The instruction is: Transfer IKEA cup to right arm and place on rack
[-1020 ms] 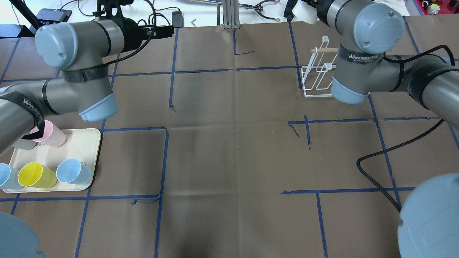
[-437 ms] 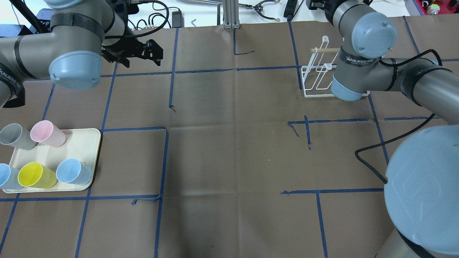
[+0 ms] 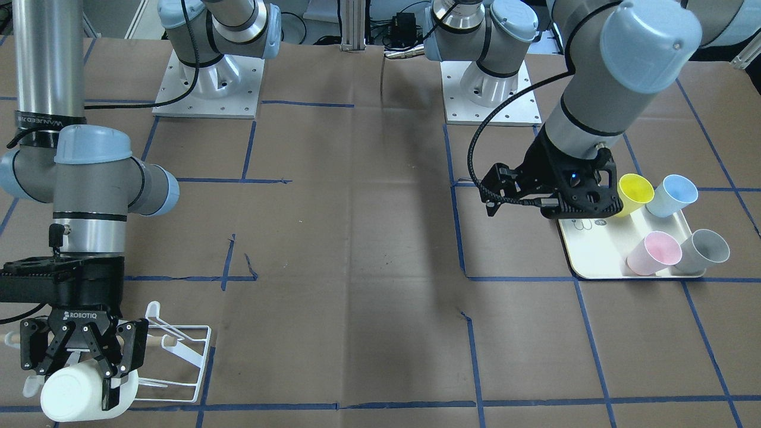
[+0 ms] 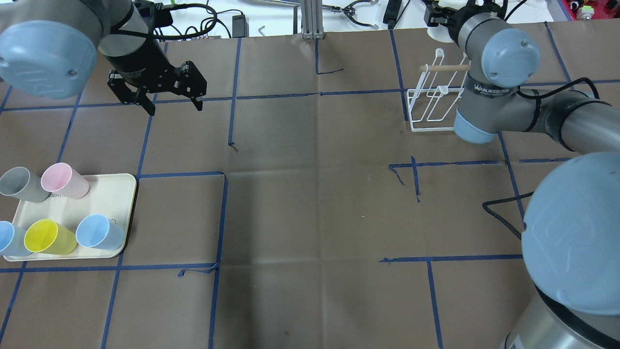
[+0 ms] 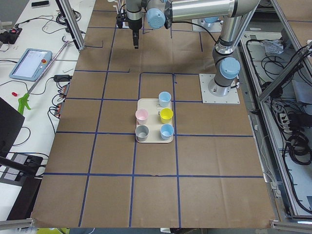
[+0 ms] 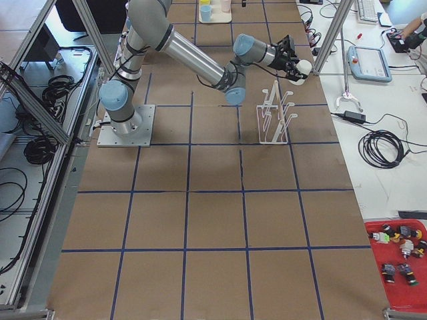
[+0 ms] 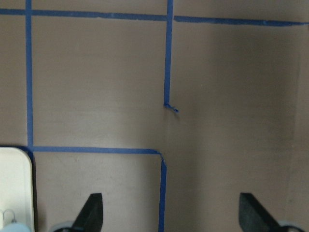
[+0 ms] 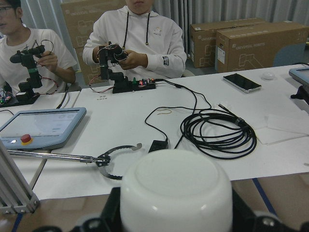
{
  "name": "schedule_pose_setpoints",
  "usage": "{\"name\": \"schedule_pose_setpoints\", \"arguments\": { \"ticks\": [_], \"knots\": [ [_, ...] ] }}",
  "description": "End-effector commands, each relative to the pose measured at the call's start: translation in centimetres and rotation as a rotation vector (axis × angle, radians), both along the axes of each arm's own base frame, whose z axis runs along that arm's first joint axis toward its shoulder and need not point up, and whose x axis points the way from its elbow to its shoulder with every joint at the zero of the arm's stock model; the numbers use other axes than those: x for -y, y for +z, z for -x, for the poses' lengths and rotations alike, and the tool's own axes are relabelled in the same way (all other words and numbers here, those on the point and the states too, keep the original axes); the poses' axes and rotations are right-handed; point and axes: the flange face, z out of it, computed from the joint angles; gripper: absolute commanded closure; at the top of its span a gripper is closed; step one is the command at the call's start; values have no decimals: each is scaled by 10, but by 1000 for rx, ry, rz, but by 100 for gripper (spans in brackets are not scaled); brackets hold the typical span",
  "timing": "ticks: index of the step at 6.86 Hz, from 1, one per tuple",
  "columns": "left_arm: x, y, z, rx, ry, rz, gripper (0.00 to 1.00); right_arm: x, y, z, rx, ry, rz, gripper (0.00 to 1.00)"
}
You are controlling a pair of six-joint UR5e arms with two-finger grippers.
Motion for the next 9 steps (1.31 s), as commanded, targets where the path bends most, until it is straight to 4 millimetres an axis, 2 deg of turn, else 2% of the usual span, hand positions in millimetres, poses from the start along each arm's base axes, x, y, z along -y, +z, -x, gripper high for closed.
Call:
{"name": "schedule_pose_setpoints", "arguments": {
  "ticks": [1,4,5,6,7,8,9],
  "knots": [
    [-32,28,3,-9,2,-42,0,3,-16,4,1,-8,0,90],
    [-55,23,-3,1,-1,-59,0,-6,-34,0,-2,-13,7,90],
    [-69,17,-15,-2,2,-67,0,-9,-42,-1,2,-12,-11,90],
    [-86,4,-48,-11,25,-88,0,-10,-45,-1,6,-16,-17,87],
    [-109,-10,-83,-24,46,-108,0,-12,-49,-1,7,-16,-29,76],
    [-127,-28,-120,-44,54,-129,1,-12,-46,-1,9,-15,-25,31],
    [-144,-40,-160,14,64,-171,1,-10,-47,-1,14,-19,-29,1]
  ]
}}
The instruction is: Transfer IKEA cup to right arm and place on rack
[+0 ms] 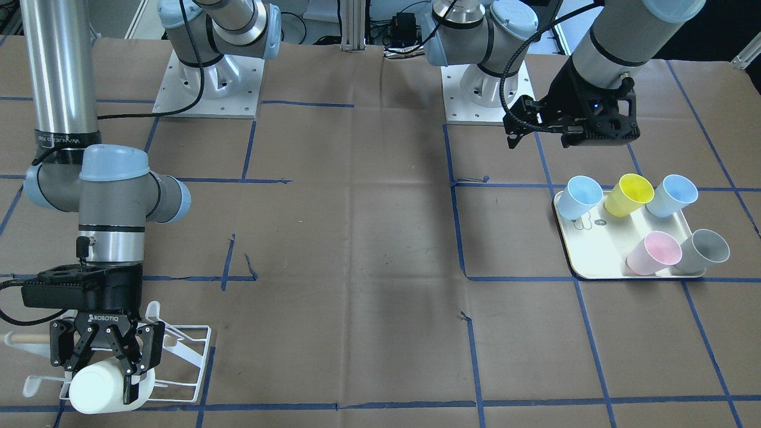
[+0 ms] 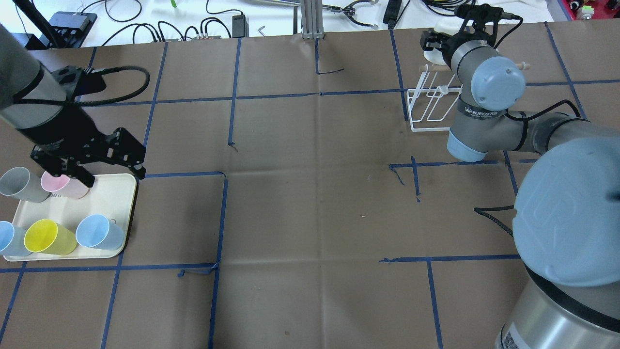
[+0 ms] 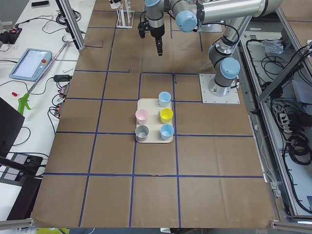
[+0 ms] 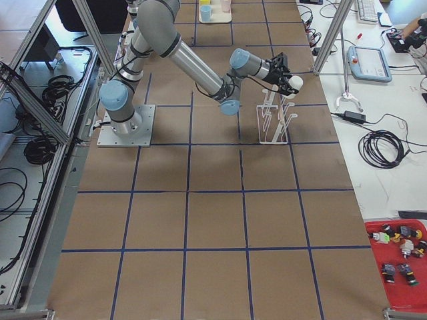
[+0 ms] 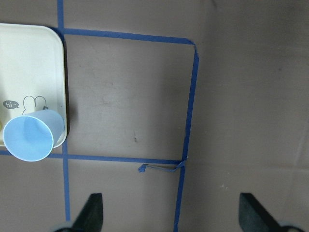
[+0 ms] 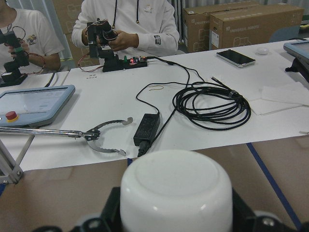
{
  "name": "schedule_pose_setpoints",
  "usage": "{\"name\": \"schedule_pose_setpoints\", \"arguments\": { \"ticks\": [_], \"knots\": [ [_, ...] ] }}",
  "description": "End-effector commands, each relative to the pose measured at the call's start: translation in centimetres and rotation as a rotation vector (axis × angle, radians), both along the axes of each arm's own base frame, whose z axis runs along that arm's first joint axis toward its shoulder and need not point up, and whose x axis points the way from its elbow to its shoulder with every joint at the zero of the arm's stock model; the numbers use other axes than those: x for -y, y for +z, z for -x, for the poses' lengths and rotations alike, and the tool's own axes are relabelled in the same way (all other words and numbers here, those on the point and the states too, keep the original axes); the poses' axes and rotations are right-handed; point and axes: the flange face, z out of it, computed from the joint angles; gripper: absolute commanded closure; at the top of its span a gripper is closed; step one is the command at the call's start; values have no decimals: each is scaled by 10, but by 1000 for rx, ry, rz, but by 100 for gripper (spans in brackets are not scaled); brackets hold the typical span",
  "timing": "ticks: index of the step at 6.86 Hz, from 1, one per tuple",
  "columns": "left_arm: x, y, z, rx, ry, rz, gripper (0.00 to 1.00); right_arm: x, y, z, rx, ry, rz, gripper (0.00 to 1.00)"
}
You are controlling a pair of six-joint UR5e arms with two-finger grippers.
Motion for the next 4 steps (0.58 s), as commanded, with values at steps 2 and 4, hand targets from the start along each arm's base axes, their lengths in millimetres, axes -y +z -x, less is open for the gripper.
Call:
{"name": "schedule_pose_setpoints", "arguments": {
  "ticks": [2,4],
  "knots": [
    [-33,-39,-104,38,-40,-19,1,1,4,0,3,-2,4,0],
    [-30,-62,-110,45,-50,7,1,1,9,0,-1,-1,13,0]
  ]
}}
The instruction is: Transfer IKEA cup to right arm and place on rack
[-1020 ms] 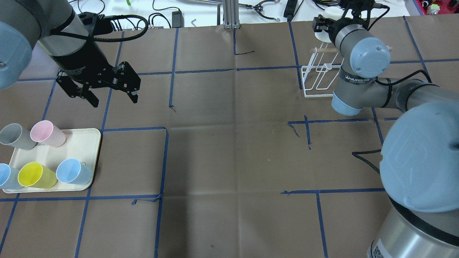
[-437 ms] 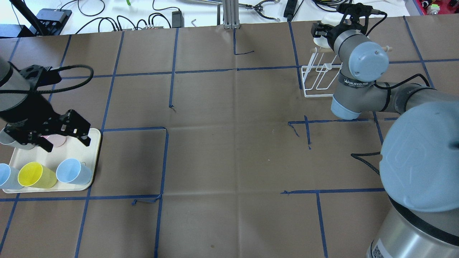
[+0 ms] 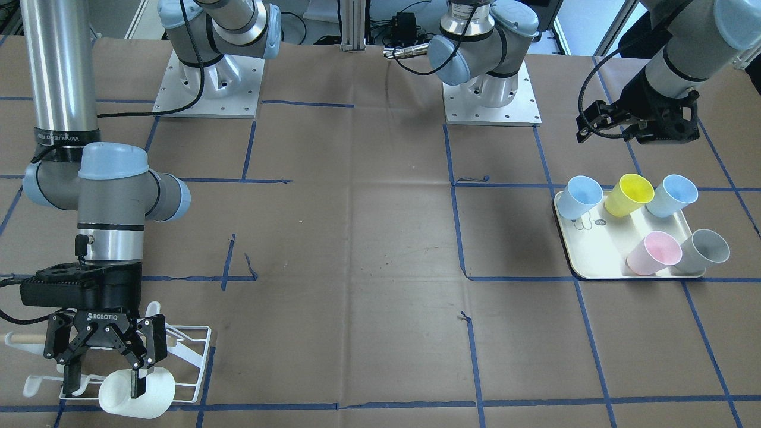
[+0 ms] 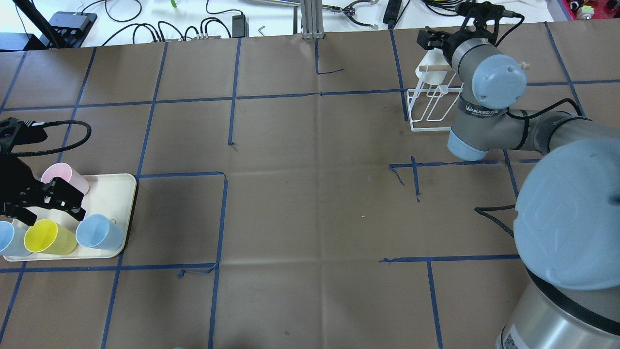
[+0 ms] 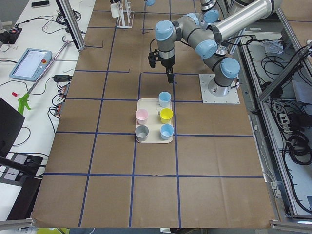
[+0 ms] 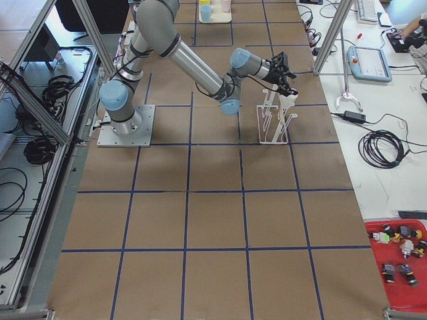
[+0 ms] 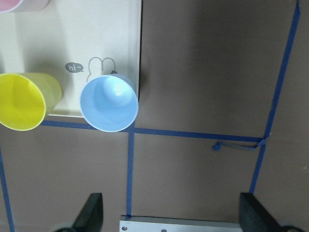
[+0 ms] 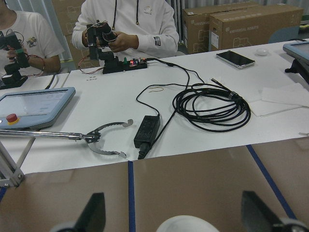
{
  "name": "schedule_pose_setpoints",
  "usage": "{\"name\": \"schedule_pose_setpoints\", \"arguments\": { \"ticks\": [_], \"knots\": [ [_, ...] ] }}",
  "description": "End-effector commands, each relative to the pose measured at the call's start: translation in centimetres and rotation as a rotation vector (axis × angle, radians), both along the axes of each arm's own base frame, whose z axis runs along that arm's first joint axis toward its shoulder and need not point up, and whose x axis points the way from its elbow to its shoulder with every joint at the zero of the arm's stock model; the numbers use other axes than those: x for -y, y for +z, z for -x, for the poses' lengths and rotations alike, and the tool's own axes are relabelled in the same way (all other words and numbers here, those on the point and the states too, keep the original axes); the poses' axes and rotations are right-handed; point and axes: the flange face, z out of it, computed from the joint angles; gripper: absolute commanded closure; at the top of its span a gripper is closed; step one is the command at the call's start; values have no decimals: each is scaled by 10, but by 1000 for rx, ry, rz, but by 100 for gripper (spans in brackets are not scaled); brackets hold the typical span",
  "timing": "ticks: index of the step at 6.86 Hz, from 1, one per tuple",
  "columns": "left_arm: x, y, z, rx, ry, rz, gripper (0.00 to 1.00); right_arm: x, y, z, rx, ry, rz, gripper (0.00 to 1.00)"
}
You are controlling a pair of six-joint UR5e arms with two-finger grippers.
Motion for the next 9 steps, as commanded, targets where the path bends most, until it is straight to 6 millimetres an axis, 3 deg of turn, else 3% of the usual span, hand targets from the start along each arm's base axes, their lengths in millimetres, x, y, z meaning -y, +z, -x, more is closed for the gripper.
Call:
{"name": "schedule_pose_setpoints", "arguments": {
  "ticks": [1,2,4,7,9],
  "knots": [
    [4,-19,-7,-2,-20,14,1,0,5,-1,1,1,10,0],
    [5,-27,-6,-12,-51,5,2,-1,11,-4,-5,9,17,0],
    [10,-70,-8,0,-61,34,3,-15,57,-9,0,16,86,0],
    [9,-140,-5,-16,-62,43,3,-44,114,-60,87,61,115,0],
    [10,-157,-6,-6,-64,55,1,-75,141,-81,177,60,151,0]
  ]
}}
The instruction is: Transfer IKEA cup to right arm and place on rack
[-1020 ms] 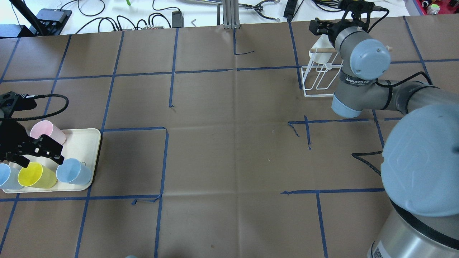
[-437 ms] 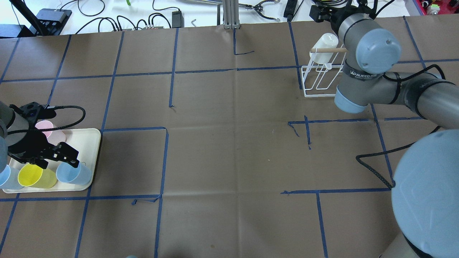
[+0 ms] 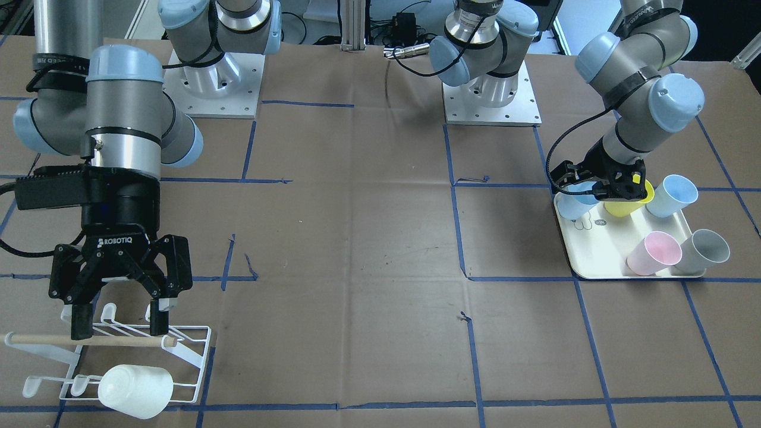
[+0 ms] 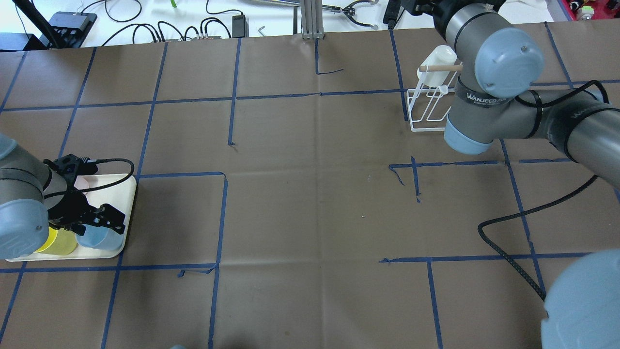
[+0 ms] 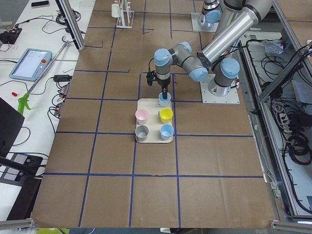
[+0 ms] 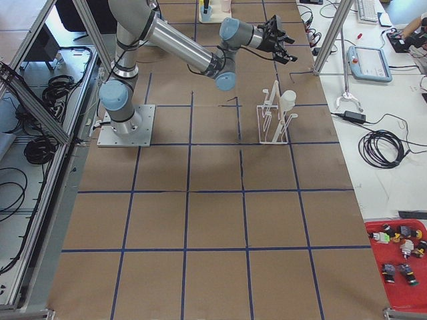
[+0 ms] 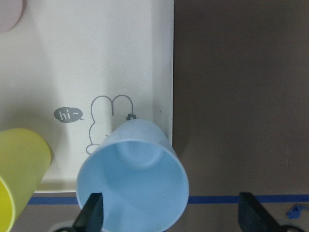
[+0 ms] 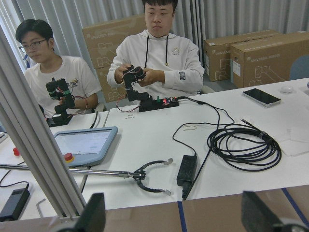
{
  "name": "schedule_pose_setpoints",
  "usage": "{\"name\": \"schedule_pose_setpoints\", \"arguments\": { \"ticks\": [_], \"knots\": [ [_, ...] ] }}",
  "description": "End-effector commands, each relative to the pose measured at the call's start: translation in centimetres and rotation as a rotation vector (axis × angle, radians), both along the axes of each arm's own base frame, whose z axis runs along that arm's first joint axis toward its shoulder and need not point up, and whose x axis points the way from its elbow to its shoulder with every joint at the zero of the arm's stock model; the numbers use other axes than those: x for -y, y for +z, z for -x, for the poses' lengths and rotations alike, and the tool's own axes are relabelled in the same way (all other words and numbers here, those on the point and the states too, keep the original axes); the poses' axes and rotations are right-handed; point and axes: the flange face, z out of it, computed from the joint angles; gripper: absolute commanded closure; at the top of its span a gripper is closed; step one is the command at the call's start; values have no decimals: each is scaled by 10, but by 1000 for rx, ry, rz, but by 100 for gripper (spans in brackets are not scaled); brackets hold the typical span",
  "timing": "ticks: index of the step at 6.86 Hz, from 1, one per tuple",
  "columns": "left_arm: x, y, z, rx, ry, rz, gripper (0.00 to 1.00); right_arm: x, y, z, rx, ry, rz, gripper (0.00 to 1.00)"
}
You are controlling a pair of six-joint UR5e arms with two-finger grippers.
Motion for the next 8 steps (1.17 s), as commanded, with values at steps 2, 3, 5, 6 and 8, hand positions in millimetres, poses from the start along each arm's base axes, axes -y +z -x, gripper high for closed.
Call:
{"name": "schedule_pose_setpoints", "arguments": {
  "ticks": [2,3,5,6,8],
  "knots": [
    [-1,-3,1,10,-9,9,1,-31,21,-49,210,13,-2,0],
    [-1,-2,3,9,-15,10,21,-33,21,-55,289,2,-14,0],
    [1,-2,3,6,-29,11,80,-36,14,-59,546,-74,-86,0],
    [2,0,2,11,-28,16,100,-45,7,-76,667,-29,-151,0],
    [3,6,-3,25,-30,24,100,-72,16,-87,865,1,-246,0]
  ]
}}
